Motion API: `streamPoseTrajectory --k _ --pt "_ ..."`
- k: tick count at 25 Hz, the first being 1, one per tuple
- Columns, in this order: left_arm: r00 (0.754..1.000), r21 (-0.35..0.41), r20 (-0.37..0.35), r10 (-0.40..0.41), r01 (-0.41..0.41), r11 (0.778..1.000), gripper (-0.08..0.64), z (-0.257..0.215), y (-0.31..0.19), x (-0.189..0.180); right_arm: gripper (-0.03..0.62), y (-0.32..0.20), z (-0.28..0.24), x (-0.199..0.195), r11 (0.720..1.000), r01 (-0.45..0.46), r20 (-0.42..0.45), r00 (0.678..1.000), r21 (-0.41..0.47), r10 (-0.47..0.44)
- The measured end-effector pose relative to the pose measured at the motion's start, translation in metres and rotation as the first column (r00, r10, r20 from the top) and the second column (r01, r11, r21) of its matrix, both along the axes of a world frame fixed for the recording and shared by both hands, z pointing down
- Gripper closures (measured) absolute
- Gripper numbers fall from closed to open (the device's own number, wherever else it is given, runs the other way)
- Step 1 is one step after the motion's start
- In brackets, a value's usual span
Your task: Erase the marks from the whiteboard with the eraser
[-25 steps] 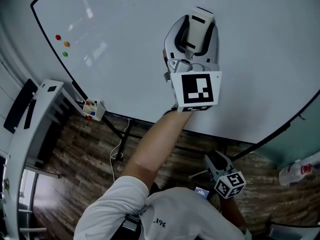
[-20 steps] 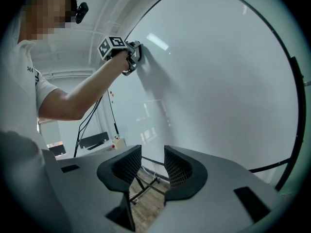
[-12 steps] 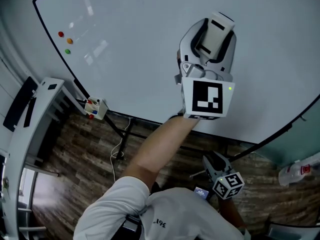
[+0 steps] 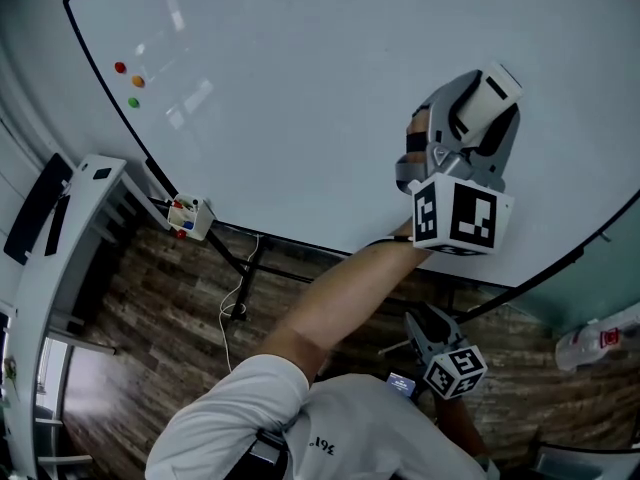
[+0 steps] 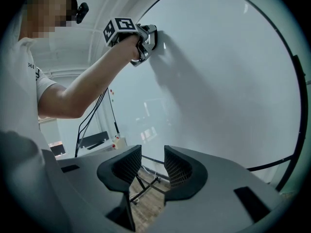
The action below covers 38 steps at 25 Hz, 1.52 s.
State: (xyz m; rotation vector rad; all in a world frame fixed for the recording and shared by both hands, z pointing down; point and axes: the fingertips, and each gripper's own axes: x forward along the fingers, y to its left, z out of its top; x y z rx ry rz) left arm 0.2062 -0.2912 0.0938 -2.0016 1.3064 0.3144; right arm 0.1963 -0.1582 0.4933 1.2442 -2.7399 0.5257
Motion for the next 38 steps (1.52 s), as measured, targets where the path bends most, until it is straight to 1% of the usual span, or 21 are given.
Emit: streamPoseTrajectory --k 4,7,13,17,18,21,24,27,30,34,36,38 --pt "1.000 0.001 -0.016 -0.017 0.017 1.000 0.321 -0.001 -0.002 -0.008 0.431 -0.003 0.002 0.000 1.000 0.003 -0.004 1.000 -0.008 -0.003" --pt "0.999 0.013 -0.029 -0.041 0.042 0.999 0.321 -0.002 -0.004 -0.027 0.431 -0.005 0.004 -0.004 1.000 0.011 -0.006 1.000 -0.009 -0.011" --pt "0.990 0.020 -0.098 -0.099 0.101 0.995 0.321 -0.011 -0.009 -0.096 0.431 -0.009 0.009 -0.018 0.998 0.051 -0.021 0.998 -0.022 -0.051" --pt "0.985 0.055 -0.094 -0.144 0.149 0.987 0.321 -0.021 -0.014 -0.152 0.431 -0.013 0.011 -0.037 0.996 0.088 -0.029 0.996 -0.027 -0.089" --pt "0.982 0.054 -0.106 -0.155 0.161 0.985 0.321 -0.022 -0.015 -0.168 0.431 -0.014 0.012 -0.041 0.995 0.096 -0.031 0.995 -0.028 -0.097" --pt "0.967 0.019 -0.181 -0.181 0.188 0.982 0.321 -0.021 -0.017 -0.216 0.431 -0.014 0.014 -0.051 0.993 0.116 -0.038 0.992 -0.034 -0.117" --pt "0.955 0.004 -0.191 -0.228 0.233 0.972 0.321 -0.015 -0.023 -0.264 0.431 -0.015 0.016 -0.061 0.991 0.131 -0.045 0.990 -0.039 -0.133" --pt "0.925 -0.039 -0.255 -0.281 0.281 0.959 0.321 -0.009 -0.026 -0.317 0.431 -0.016 0.017 -0.070 0.988 0.146 -0.054 0.987 -0.045 -0.148" --pt "0.899 -0.065 -0.267 -0.347 0.342 0.937 0.321 0.002 -0.033 -0.364 0.431 -0.019 0.018 -0.079 0.986 0.159 -0.062 0.985 -0.050 -0.162" --pt "0.872 -0.093 -0.267 -0.410 0.400 0.912 0.321 0.013 -0.037 -0.406 0.431 -0.020 0.020 -0.086 0.985 0.166 -0.068 0.983 -0.054 -0.170" --pt "0.866 -0.112 -0.283 -0.413 0.398 0.911 0.321 0.016 -0.037 -0.420 0.431 -0.020 0.020 -0.089 0.984 0.169 -0.069 0.983 -0.053 -0.172" --pt "0.866 -0.132 -0.302 -0.399 0.377 0.917 0.321 0.017 -0.038 -0.428 0.431 -0.020 0.020 -0.090 0.984 0.171 -0.068 0.982 -0.055 -0.174"
